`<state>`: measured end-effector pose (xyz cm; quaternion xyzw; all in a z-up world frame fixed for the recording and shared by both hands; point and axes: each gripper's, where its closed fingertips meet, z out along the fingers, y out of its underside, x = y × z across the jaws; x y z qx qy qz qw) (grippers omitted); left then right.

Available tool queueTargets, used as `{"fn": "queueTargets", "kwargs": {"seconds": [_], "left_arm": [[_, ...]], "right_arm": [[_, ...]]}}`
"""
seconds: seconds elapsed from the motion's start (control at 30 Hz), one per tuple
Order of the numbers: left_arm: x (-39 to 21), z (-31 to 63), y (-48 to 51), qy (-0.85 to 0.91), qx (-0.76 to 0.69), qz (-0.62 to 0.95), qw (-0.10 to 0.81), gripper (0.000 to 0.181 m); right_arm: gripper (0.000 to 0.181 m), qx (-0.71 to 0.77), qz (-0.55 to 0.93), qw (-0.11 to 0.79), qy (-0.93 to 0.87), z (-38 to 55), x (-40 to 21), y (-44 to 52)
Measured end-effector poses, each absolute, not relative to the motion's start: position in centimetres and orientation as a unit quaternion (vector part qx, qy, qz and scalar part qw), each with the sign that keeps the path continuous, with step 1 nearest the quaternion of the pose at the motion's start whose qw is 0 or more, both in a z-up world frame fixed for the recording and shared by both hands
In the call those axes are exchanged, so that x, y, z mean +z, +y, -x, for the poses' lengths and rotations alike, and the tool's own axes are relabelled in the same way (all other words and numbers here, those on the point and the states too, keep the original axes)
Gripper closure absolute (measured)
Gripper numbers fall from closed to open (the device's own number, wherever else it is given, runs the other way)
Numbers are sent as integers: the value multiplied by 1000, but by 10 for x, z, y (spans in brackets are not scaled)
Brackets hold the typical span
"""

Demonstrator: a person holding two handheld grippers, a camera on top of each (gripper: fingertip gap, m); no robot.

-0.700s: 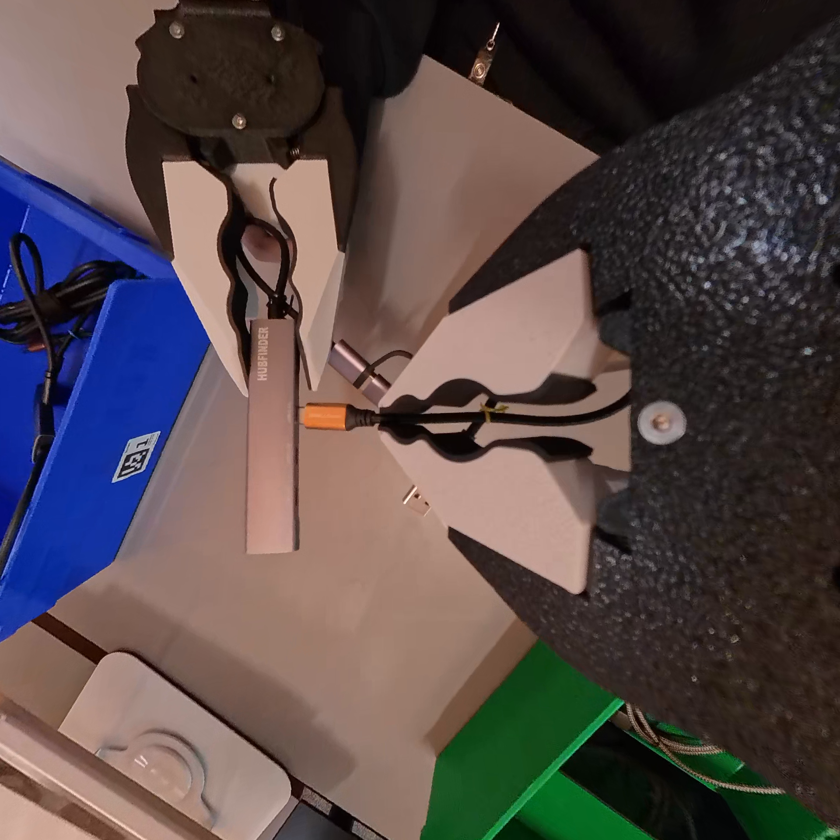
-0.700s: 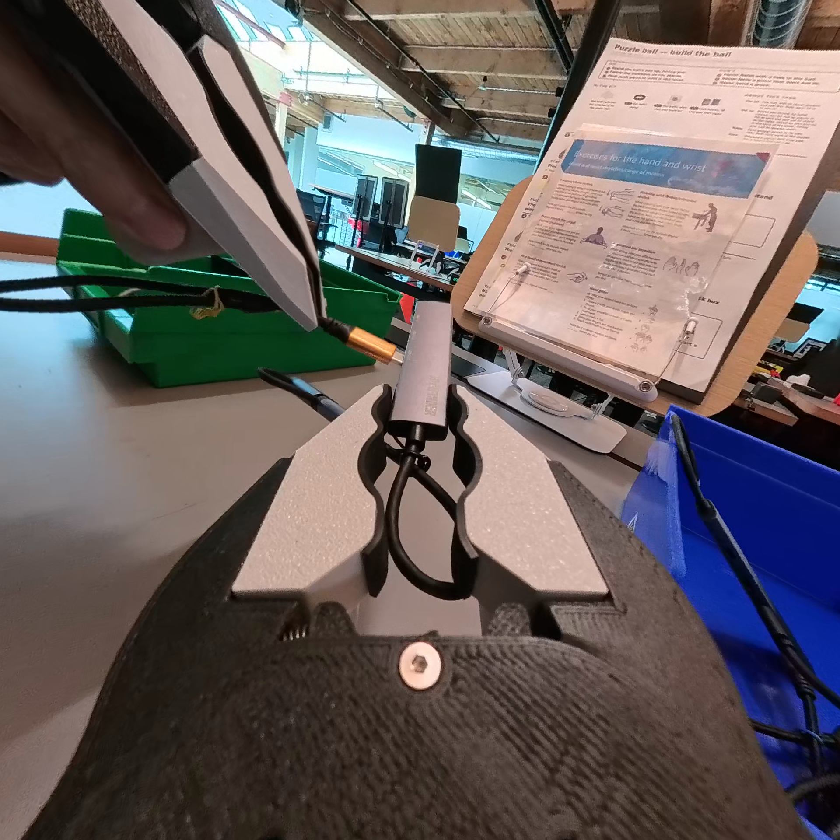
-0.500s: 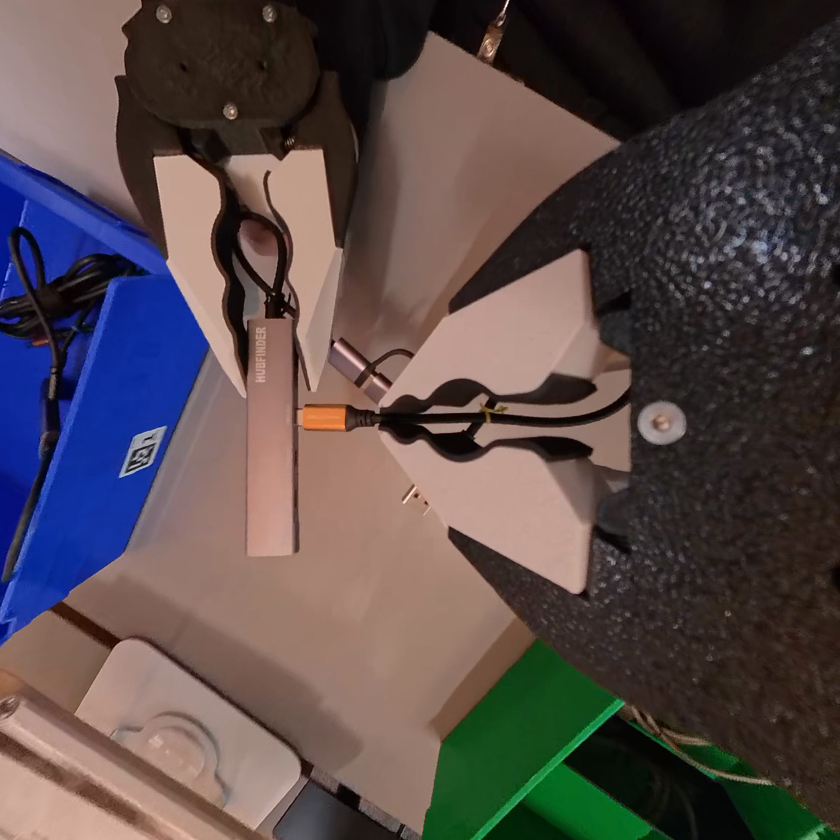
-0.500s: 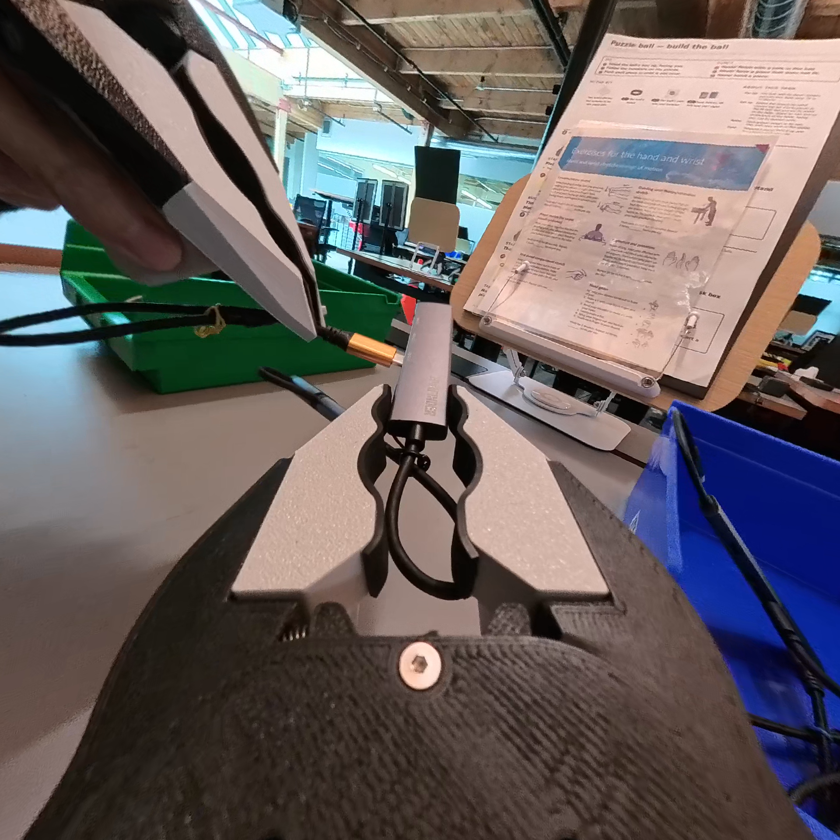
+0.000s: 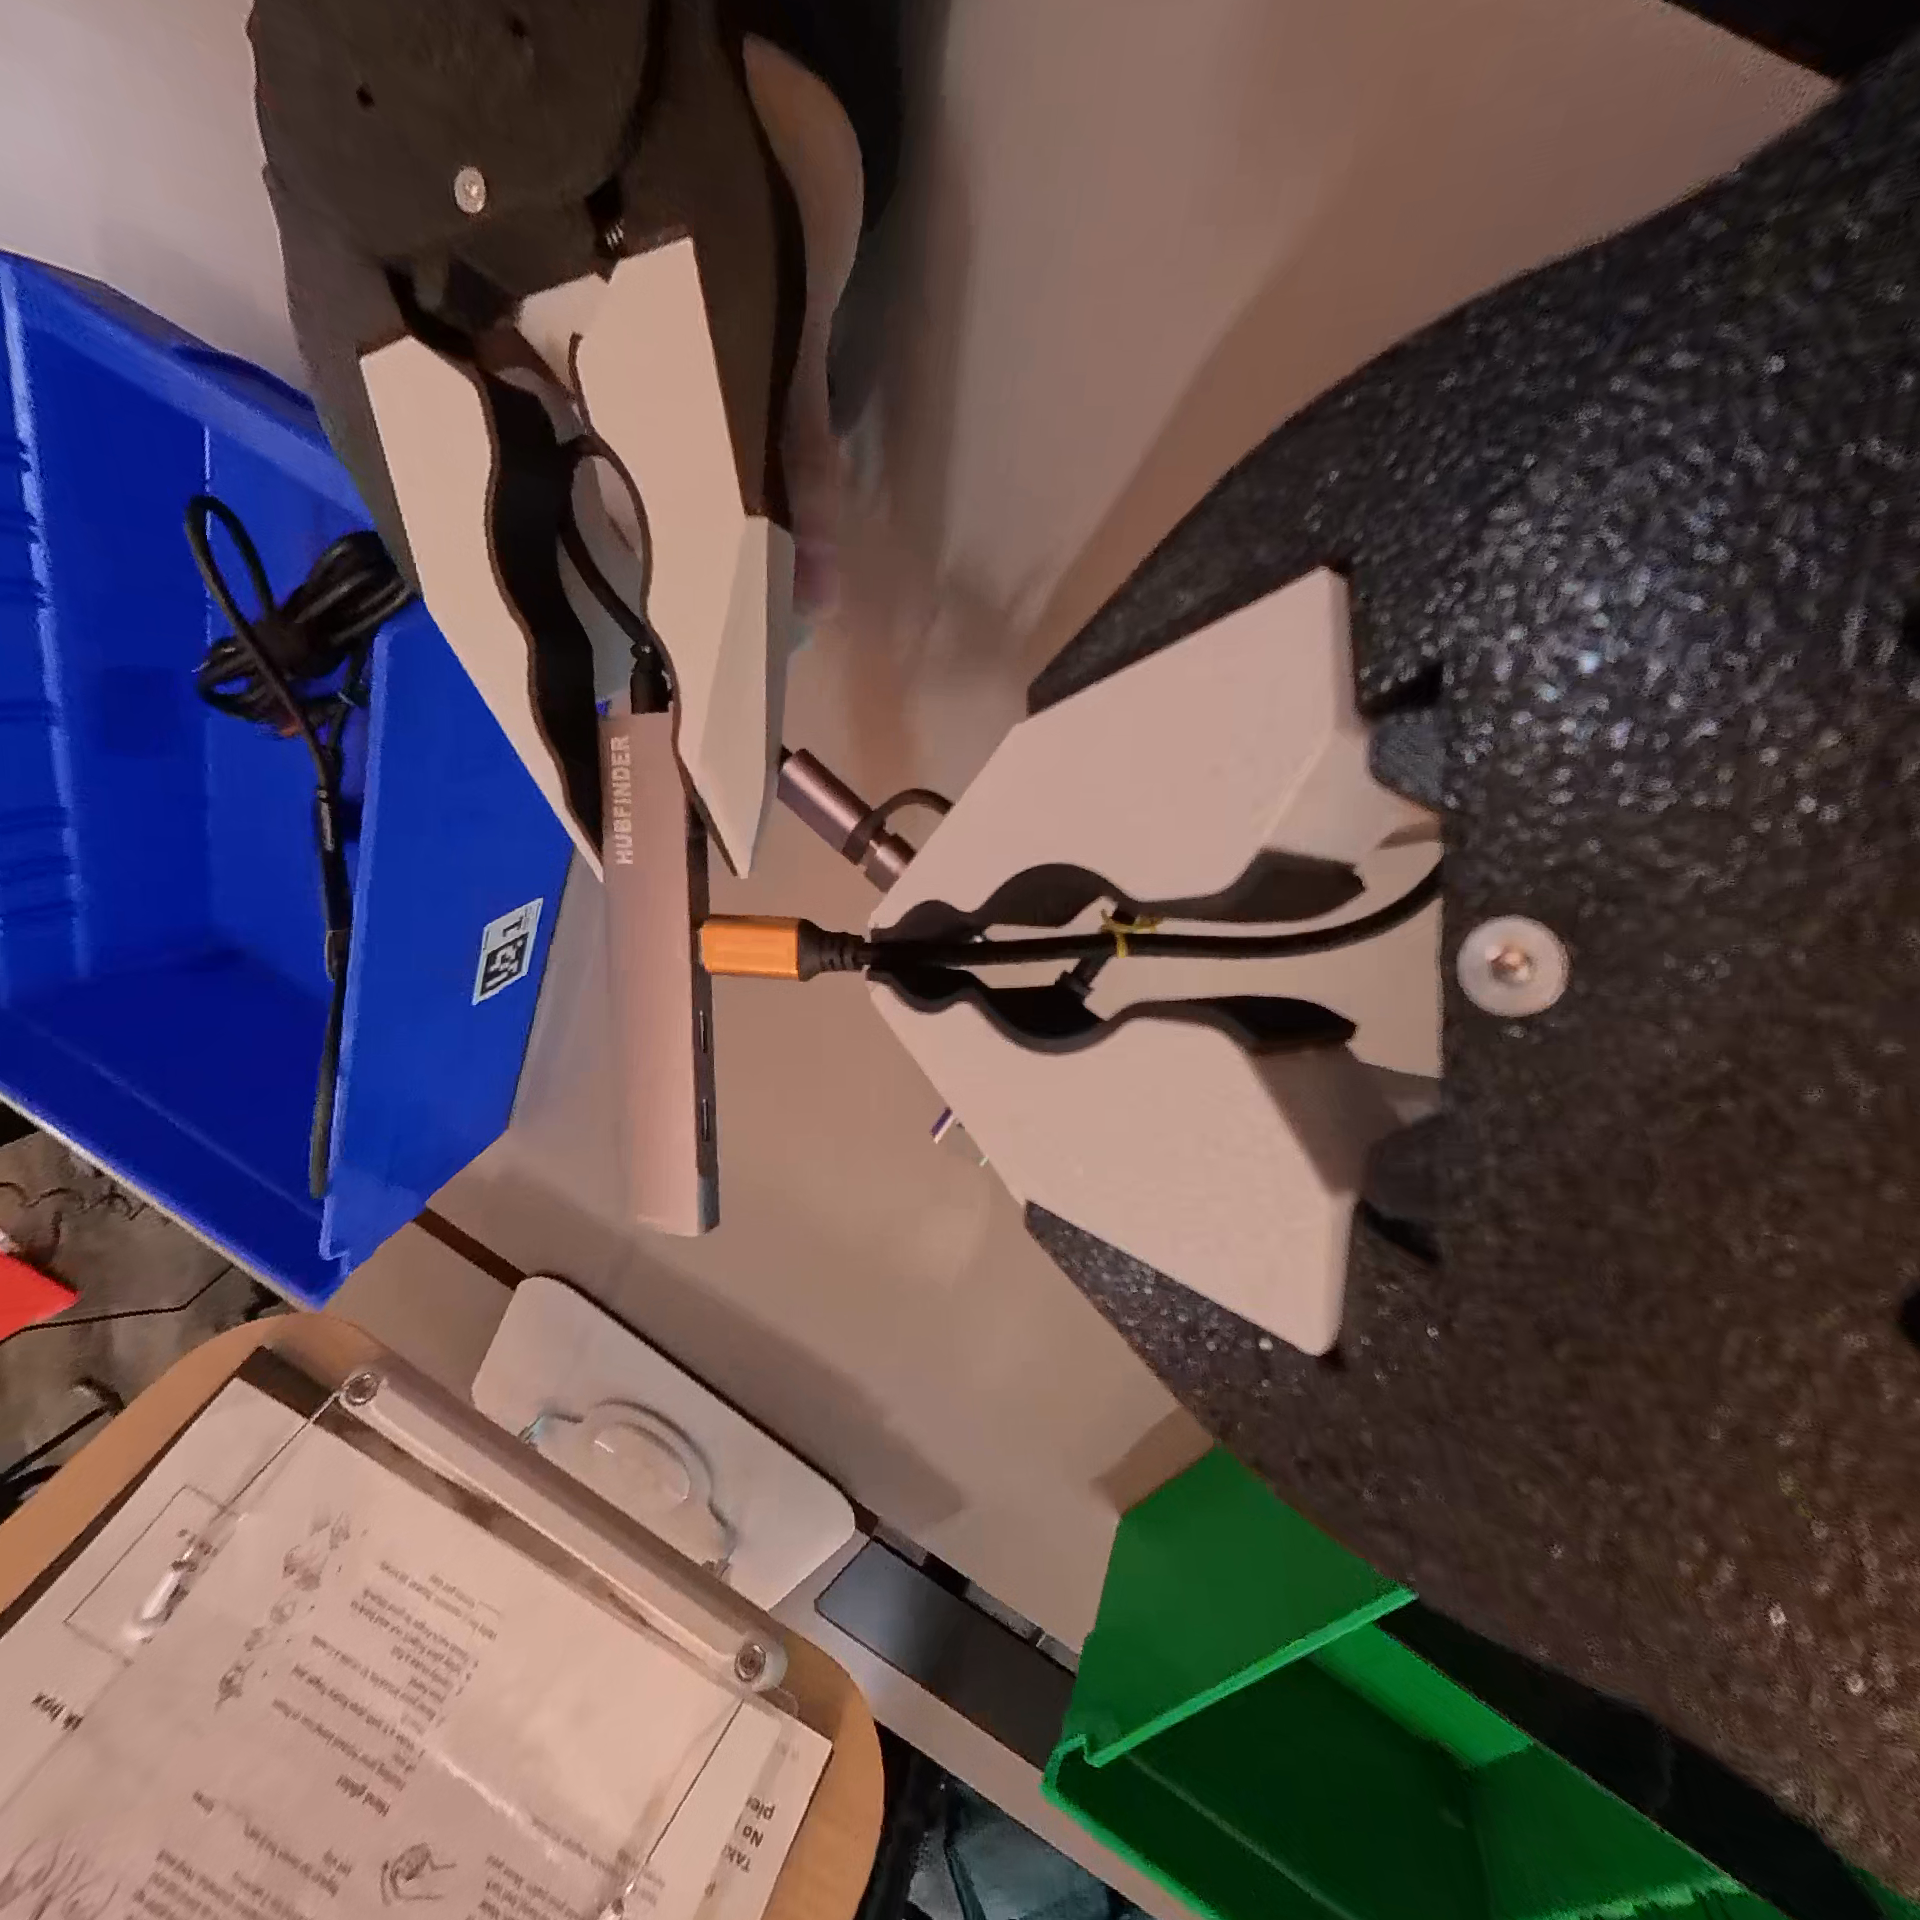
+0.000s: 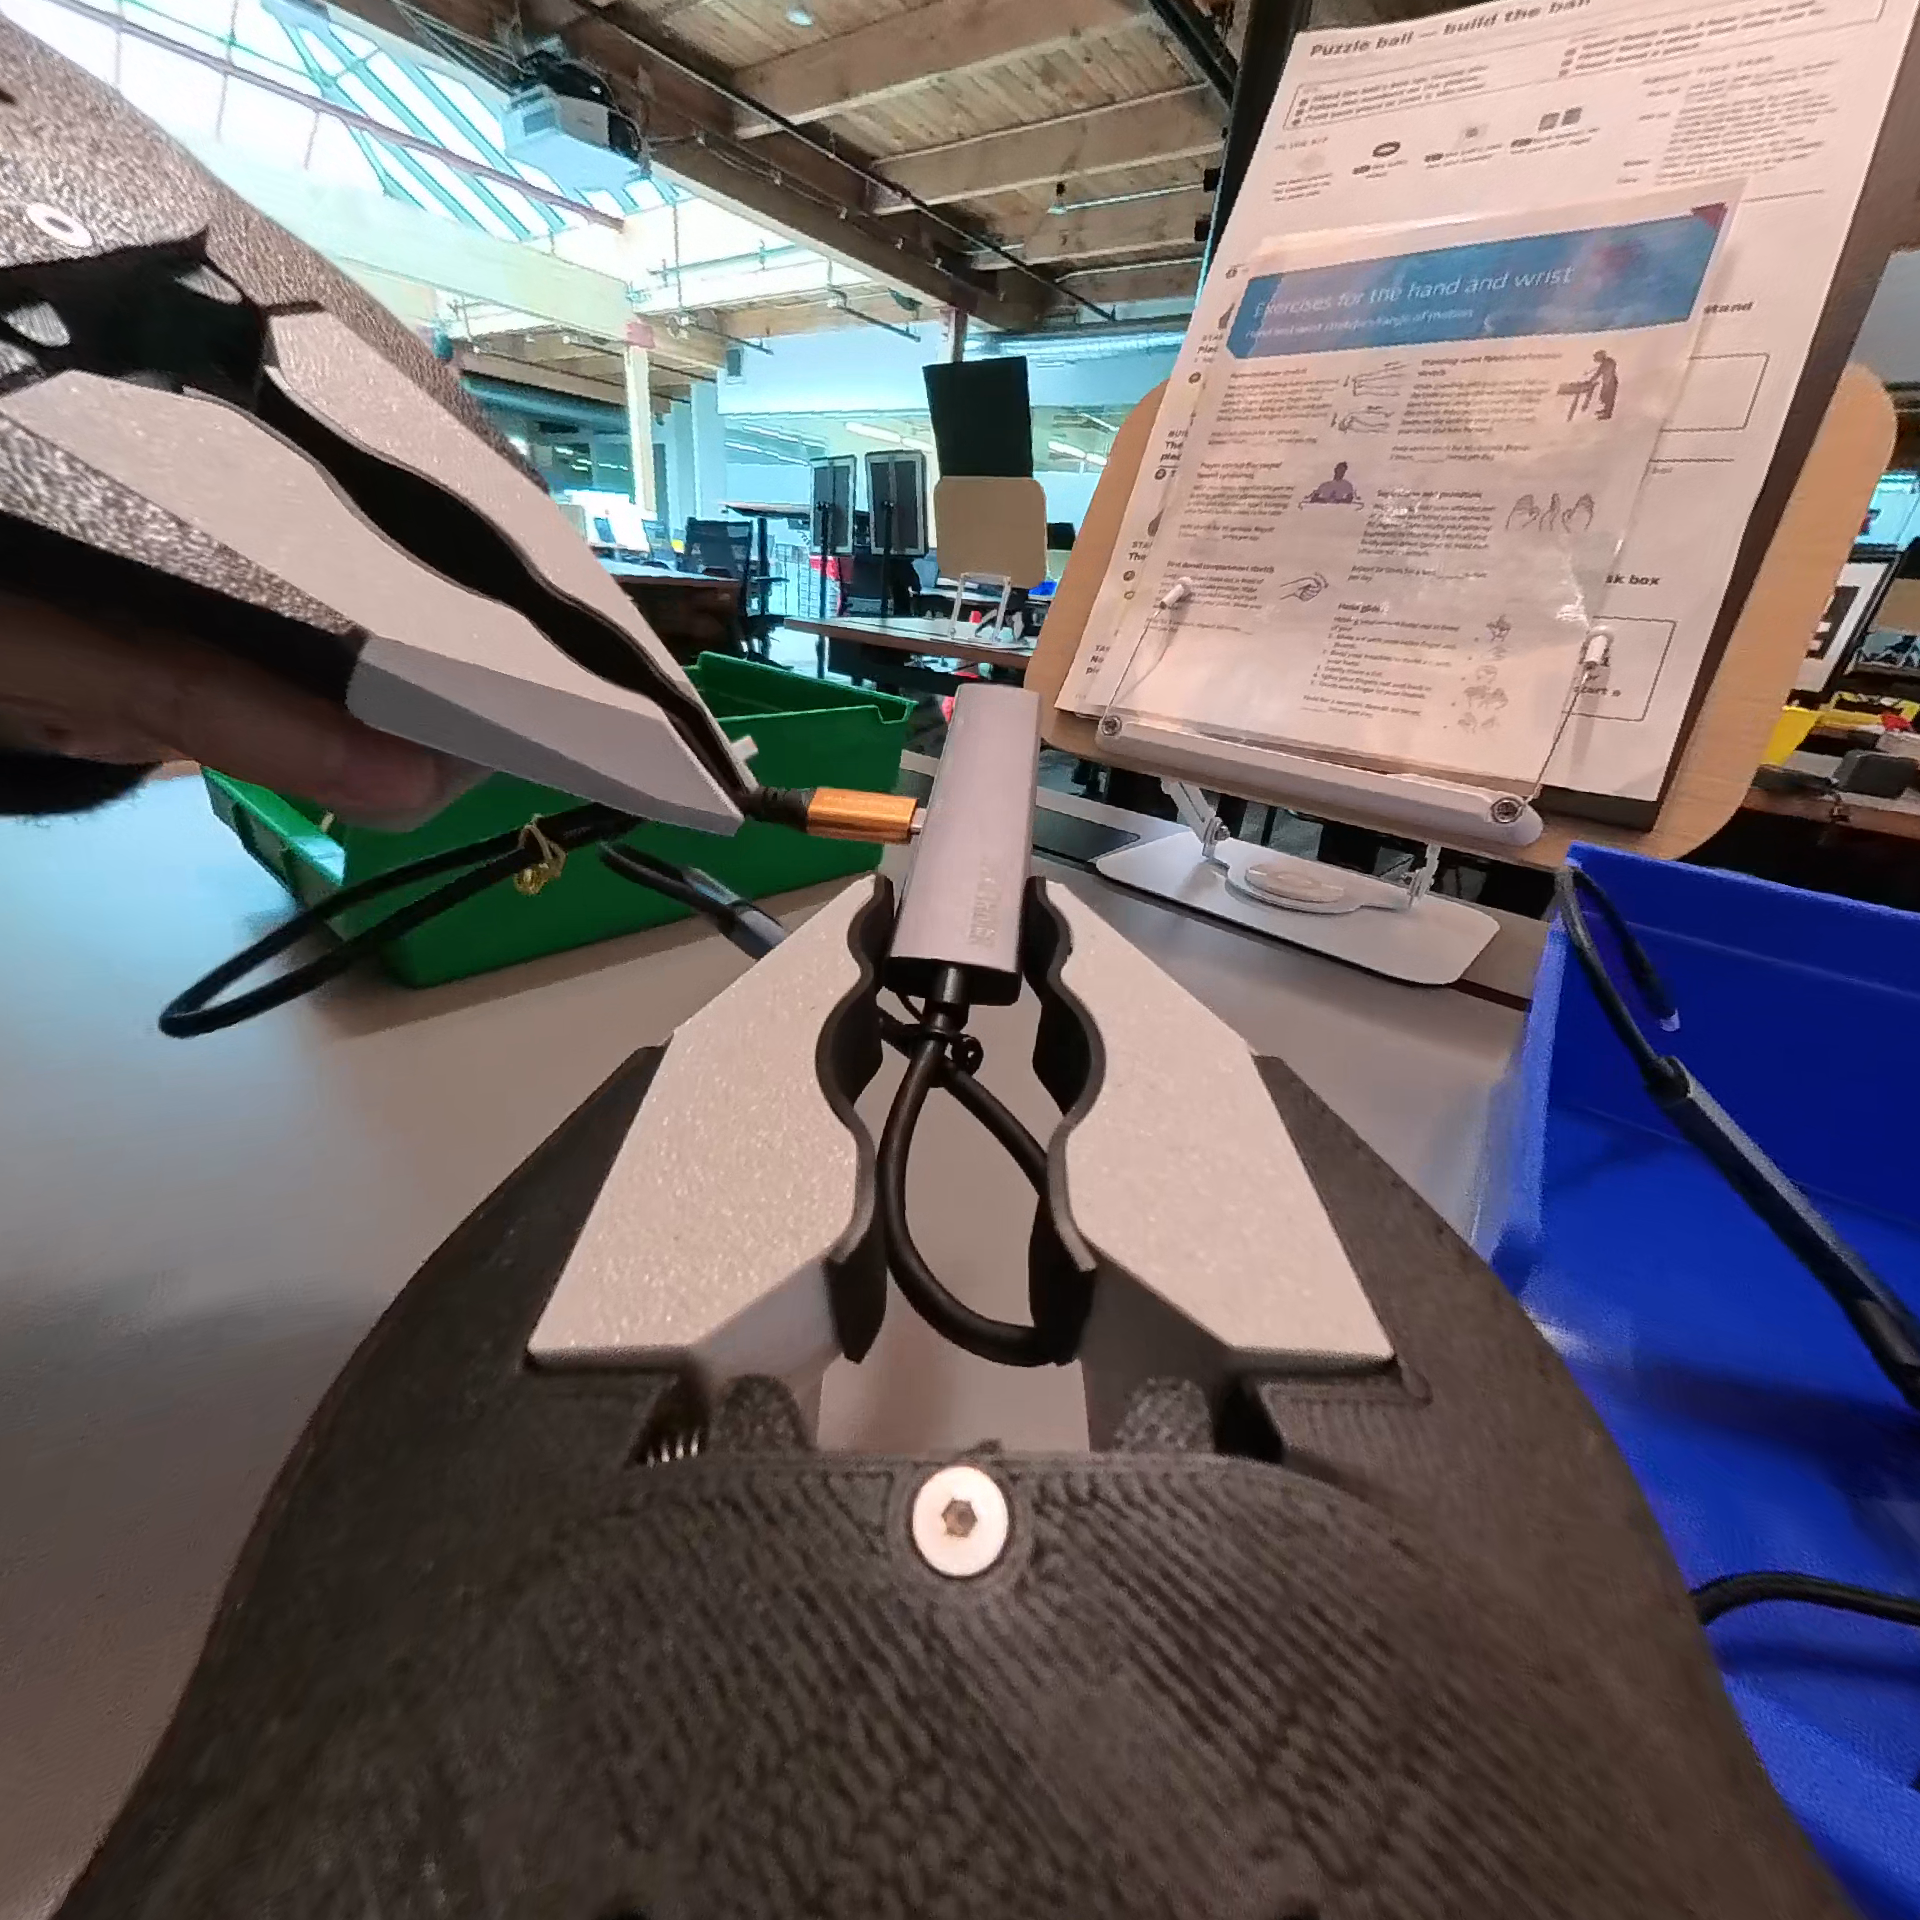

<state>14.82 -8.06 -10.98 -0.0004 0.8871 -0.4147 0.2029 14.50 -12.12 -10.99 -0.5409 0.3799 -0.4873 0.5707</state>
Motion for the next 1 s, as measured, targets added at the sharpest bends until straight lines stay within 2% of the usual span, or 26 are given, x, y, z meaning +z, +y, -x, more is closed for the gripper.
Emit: {"fn": "queueTargets", "kwargs": {"seconds": [0.03, 0.17, 0.3, 0.4, 0.6, 0.8, 1.0], "left_arm": [[-109, -148, -80, 886, -416, -3, 207, 181], [-105, -149, -80, 876, -426, -13, 226, 181], [-125, -152, -78, 894, -391, -18, 219, 181], [-138, -154, -77, 894, -392, -17, 216, 181], [-108, -147, -85, 833, -497, -55, 235, 180], [-112, -146, -91, 833, -477, -69, 273, 175], [-106, -143, -94, 817, -522, -53, 238, 173]], "right_arm": [[157, -490, 547, 565, 378, -145, -111, -120], [157, -500, 554, 550, 375, -146, -112, -119], [157, -517, 563, 537, 356, -144, -110, -113], [157, -544, 593, 485, 341, -147, -116, -112], [157, -486, 542, 569, 382, -147, -110, -123], [157, -494, 518, 577, 393, -145, -105, -129], [158, -488, 508, 591, 394, -143, -102, -130]]}}
